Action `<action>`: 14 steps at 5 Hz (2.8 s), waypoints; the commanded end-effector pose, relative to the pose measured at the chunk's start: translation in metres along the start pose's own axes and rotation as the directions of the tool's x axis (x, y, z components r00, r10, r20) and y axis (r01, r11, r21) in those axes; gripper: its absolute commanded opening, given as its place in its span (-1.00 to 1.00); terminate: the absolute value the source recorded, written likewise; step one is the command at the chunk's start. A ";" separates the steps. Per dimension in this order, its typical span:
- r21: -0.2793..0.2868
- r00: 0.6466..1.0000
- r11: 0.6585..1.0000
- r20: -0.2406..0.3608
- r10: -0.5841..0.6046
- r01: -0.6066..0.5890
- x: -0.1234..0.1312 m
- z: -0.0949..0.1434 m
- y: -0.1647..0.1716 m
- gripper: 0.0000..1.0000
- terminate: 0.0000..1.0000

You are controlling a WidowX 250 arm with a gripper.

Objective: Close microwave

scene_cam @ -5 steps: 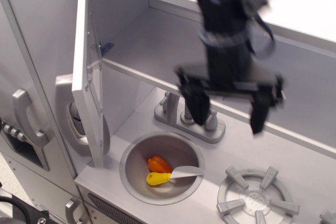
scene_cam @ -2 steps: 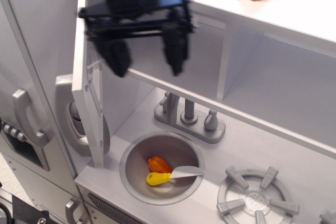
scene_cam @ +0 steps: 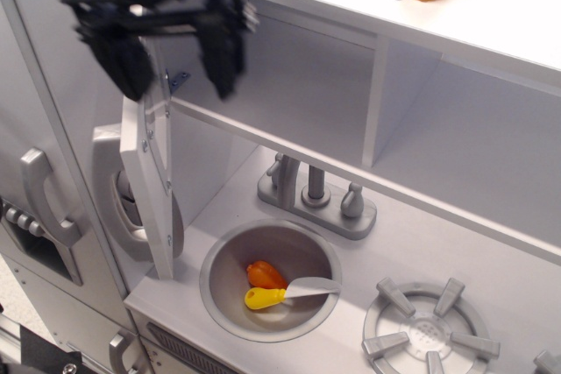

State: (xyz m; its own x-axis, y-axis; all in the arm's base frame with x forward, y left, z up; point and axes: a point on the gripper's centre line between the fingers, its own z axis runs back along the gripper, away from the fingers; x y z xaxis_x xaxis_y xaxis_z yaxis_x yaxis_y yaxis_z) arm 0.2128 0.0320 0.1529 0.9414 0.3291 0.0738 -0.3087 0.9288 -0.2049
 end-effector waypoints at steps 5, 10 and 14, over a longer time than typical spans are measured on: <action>0.165 0.996 0.984 0.063 0.063 -0.073 0.025 -0.047 0.004 1.00 -1.00; -0.038 0.997 0.996 0.018 -0.082 0.082 -0.021 0.001 -0.077 1.00 -1.00; 0.246 0.999 0.968 -0.015 -0.044 0.047 -0.003 -0.070 0.026 1.00 -1.00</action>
State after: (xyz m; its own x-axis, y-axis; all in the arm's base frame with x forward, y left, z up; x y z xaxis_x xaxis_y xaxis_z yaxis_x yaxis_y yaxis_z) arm 0.2129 0.0372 0.0631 0.9591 0.2821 0.0218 -0.2829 0.9577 0.0532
